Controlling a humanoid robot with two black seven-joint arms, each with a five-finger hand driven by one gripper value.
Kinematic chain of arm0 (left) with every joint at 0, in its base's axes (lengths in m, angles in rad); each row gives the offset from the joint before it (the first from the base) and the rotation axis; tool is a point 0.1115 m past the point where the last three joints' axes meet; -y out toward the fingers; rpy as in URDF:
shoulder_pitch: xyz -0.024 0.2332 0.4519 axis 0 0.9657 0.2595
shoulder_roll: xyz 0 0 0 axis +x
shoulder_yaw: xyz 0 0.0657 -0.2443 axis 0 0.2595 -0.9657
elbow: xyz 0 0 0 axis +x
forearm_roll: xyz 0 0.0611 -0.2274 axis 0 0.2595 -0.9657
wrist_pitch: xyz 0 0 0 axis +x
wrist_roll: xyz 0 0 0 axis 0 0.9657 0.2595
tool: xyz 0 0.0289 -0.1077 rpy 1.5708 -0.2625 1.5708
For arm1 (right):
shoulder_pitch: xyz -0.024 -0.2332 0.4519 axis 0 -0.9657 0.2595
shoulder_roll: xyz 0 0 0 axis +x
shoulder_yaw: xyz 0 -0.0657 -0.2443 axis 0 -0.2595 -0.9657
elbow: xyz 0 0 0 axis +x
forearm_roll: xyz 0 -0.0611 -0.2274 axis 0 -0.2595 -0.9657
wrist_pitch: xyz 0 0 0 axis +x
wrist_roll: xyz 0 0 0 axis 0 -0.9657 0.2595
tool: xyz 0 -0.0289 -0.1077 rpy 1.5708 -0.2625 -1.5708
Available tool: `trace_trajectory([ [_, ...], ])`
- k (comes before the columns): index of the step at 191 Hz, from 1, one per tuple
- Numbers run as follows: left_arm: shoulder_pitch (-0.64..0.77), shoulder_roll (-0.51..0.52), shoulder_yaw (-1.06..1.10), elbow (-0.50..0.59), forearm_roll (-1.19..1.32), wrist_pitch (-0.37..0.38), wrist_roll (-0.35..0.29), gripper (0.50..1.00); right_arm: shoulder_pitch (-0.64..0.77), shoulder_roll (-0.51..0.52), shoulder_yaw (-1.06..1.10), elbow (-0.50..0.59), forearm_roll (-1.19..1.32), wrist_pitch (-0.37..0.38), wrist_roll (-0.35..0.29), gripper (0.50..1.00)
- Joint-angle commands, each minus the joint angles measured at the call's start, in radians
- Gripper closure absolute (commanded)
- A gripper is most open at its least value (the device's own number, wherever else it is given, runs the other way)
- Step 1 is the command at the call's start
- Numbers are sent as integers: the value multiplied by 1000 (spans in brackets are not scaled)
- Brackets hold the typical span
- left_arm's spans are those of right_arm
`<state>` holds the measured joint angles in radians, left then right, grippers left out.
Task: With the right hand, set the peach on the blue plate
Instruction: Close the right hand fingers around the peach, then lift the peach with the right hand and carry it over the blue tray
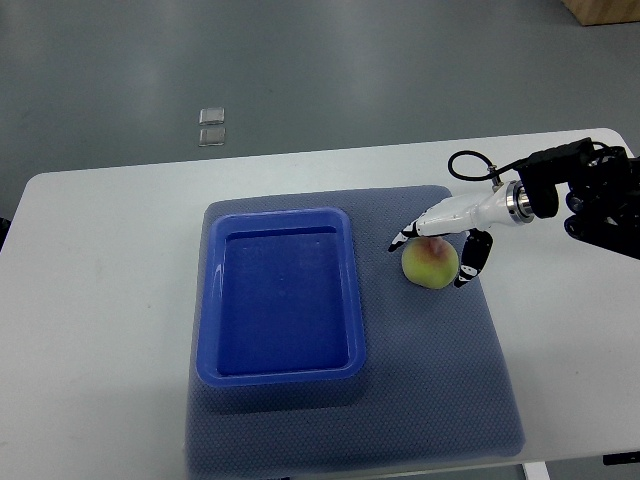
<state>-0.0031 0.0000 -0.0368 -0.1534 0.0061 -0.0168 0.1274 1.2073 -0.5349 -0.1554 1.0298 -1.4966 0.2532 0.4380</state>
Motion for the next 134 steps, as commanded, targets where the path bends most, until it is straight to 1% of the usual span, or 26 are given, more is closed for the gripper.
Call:
trace_trajectory([
  [1,0,0,0,0,0,0,0,500,-2,12,-10,-7,-7,-6,-1,574],
  [30,0,0,0,-2,0,0,0,500,1,13,-33,-7,-7,-20,-1,587],
  [38,0,0,0,0,0,0,0,500,1,13,-33,-7,-7,-23,-1,605],
  [43,0,0,0,-2,0,0,0,500,3,13,-33,-7,-7,-25,-1,632],
  [45,0,0,0,-2,0,0,0,500,3,13,-33,-7,-7,-25,-1,632],
  [46,0,0,0,-2,0,0,0,500,3,13,-33,-7,-7,-25,-1,644],
  [56,0,0,0,-2,0,0,0,500,3,13,-33,-7,-7,-25,-1,644],
  [57,0,0,0,0,0,0,0,500,5,13,-35,-7,-7,-25,-1,737],
  [65,0,0,0,0,0,0,0,500,5,13,-35,-7,-7,-25,-1,738],
  [66,0,0,0,0,0,0,0,500,5,13,-35,-7,-7,-25,-1,827],
  [67,0,0,0,0,0,0,0,500,5,13,-35,-7,-7,-25,-1,828],
  [68,0,0,0,0,0,0,0,500,5,13,-35,-8,-7,-25,-1,846],
  [69,0,0,0,0,0,0,0,500,5,13,-35,-8,-7,-25,-1,846],
  [72,0,0,0,0,0,0,0,500,6,13,-35,-8,-7,-25,-2,881],
  [73,0,0,0,0,0,0,0,500,6,13,-35,-8,-7,-25,-2,881],
  [74,0,0,0,0,0,0,0,500,6,13,-35,-8,-7,-25,-2,897],
  [75,0,0,0,0,0,0,0,500,6,13,-35,-8,-7,-25,-2,897],
  [76,0,0,0,0,0,0,0,500,6,13,-36,-10,-7,-25,-2,914],
  [77,0,0,0,0,0,0,0,500,6,13,-36,-10,-7,-25,-2,914],
  [78,0,0,0,0,0,0,0,500,6,13,-35,-11,-7,-25,-2,930],
  [79,0,0,0,0,0,0,0,500,6,13,-35,-11,-7,-25,-2,930],
  [82,0,0,0,0,0,0,0,500,6,12,-35,-11,-7,-25,-2,959],
  [91,0,0,0,0,0,0,0,500,6,12,-35,-11,-7,-25,-2,959],
  [92,0,0,0,0,0,0,0,500,9,12,-35,-16,-7,-26,-2,1000],
  [120,0,0,0,-2,0,0,0,500,20,12,-27,-16,-5,-28,-4,1000],
  [134,0,0,0,-2,0,0,0,500,80,32,-18,-16,10,-49,-4,1000],
])
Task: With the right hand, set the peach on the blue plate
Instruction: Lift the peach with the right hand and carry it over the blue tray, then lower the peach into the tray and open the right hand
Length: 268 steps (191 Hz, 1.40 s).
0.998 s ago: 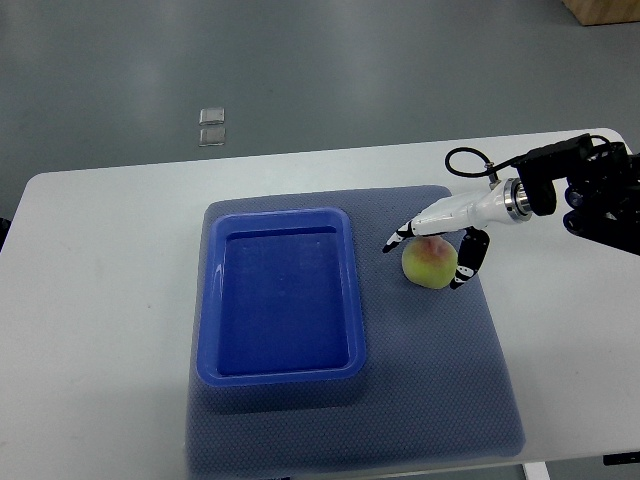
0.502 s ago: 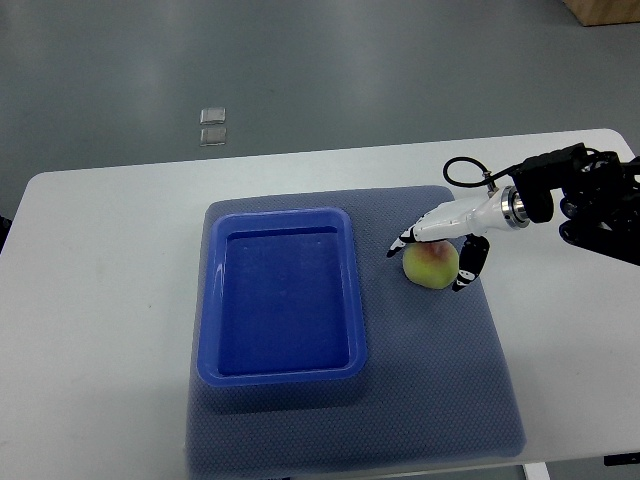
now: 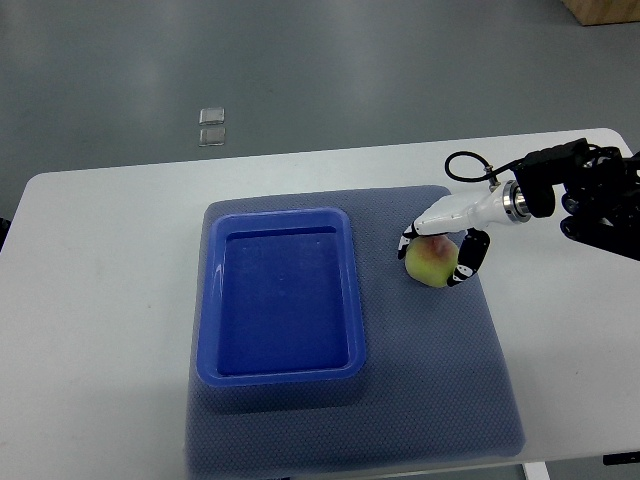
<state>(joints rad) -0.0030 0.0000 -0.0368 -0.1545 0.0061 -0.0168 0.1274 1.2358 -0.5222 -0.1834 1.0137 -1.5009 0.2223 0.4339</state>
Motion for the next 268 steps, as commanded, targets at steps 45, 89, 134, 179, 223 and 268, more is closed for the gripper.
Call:
trace_trajectory([
  [45,0,0,0,0,0,0,0,500,149,119,13,2,68,-21,3,1000],
  [89,1,0,0,1,0,0,0,500,215,320,10,-61,134,-12,2,1000],
  [134,0,0,0,0,0,0,0,500,197,501,-2,-234,136,-9,0,955],
  [179,0,0,0,0,0,0,0,500,123,522,-7,-331,117,-18,-1,824],
  [223,0,0,0,0,0,0,0,500,83,522,-50,-337,119,-21,-1,632],
  [268,0,0,0,0,0,0,0,500,96,522,-39,-337,136,-21,0,585],
])
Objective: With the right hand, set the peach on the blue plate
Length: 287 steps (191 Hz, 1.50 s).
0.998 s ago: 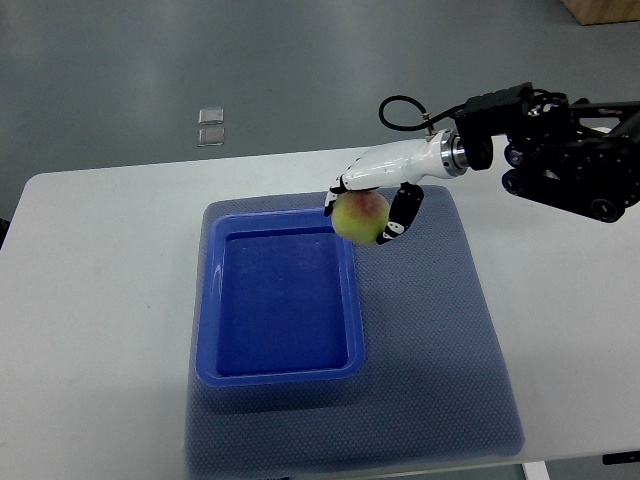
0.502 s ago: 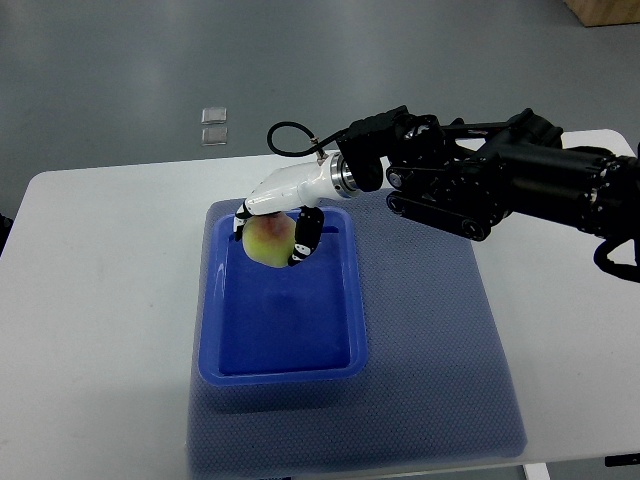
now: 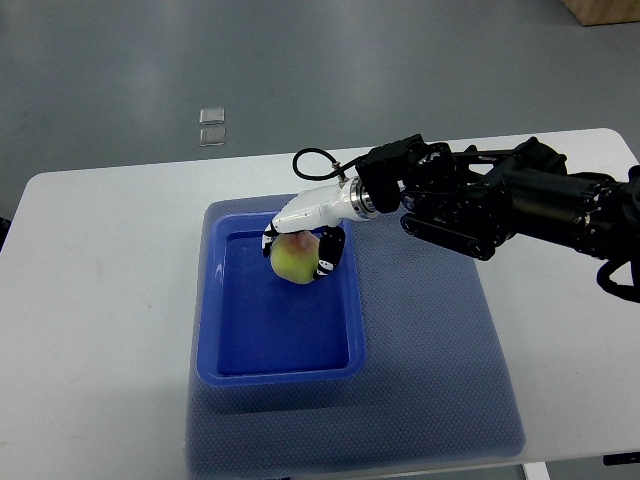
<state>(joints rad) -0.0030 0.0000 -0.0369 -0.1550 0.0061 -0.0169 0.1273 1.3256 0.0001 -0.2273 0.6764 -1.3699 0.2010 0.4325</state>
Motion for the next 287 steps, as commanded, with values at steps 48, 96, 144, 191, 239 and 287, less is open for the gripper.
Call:
trace_trajectory([
  [48,0,0,2,0,0,0,0,500,10,0,23,2,8,-2,11,574],
  [96,0,0,2,2,0,0,0,500,69,-45,160,2,141,17,9,576],
  [144,-11,0,2,2,0,0,0,500,14,-164,223,-3,463,3,-8,579],
  [191,-12,0,0,2,0,0,0,500,-166,-244,405,-100,805,-11,-60,581],
  [239,-12,0,0,0,0,0,0,500,-304,-236,585,-182,1046,-68,-86,579],
  [287,-12,0,-1,0,0,0,0,500,-405,-232,760,-181,1230,-68,-89,579],
])
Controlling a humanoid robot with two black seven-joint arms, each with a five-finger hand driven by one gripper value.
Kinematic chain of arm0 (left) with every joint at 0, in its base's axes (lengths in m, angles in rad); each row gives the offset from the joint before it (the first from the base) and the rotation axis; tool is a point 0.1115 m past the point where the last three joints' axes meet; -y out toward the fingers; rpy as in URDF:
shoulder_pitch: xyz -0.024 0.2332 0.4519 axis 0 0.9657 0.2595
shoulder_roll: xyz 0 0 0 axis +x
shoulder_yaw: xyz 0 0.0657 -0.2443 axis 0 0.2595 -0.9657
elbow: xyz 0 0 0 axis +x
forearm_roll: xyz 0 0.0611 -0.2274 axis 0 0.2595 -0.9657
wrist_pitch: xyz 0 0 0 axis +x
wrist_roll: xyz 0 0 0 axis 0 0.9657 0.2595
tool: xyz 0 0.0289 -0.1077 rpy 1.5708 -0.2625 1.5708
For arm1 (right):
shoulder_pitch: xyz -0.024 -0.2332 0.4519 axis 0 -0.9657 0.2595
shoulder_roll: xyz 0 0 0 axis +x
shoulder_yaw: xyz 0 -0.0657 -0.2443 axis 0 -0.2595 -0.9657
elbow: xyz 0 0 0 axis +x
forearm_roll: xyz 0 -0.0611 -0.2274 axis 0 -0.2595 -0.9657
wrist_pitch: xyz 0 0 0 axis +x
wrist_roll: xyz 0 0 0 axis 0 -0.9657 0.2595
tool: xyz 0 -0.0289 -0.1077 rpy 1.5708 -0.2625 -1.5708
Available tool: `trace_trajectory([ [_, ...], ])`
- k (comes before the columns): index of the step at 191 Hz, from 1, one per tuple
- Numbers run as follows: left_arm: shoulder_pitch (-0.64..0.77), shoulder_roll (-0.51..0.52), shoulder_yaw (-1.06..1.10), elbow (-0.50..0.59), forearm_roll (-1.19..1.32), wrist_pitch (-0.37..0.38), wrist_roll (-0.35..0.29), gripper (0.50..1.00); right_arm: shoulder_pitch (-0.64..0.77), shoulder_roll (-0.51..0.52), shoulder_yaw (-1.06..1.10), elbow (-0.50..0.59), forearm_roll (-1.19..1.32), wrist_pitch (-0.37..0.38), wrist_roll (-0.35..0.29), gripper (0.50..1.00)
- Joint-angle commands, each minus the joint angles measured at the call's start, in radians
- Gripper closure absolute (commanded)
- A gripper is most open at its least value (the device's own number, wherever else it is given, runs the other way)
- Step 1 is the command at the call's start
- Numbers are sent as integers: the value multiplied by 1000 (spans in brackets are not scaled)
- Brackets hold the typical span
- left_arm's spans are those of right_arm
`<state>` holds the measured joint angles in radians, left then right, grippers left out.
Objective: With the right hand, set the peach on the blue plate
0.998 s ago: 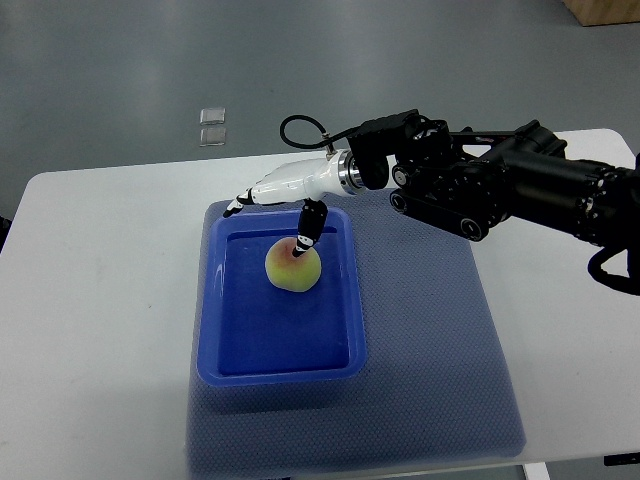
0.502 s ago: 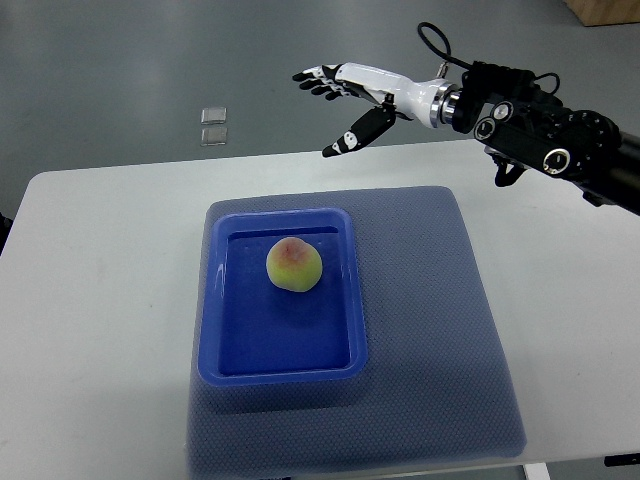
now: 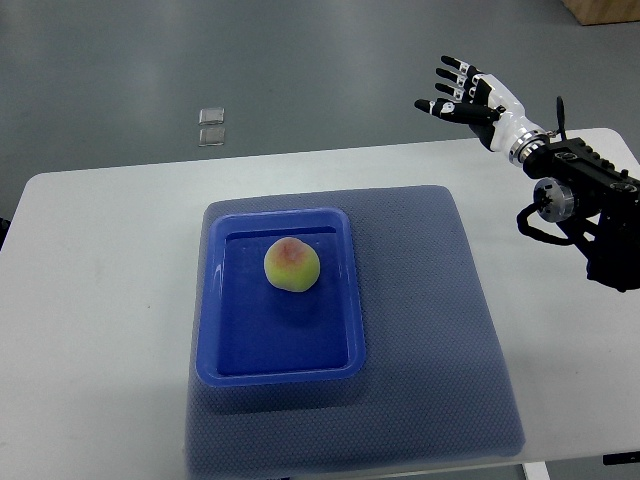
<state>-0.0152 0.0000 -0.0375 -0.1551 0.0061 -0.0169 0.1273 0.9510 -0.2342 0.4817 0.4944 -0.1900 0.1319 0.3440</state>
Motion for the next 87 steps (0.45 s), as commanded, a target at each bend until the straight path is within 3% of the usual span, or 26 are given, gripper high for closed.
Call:
trace_trajectory([
  [1,0,0,-1,0,0,0,0,500,-31,3,51,1,50,2,0,579],
  [87,0,0,-1,0,0,0,0,500,-106,13,69,1,72,8,12,572],
])
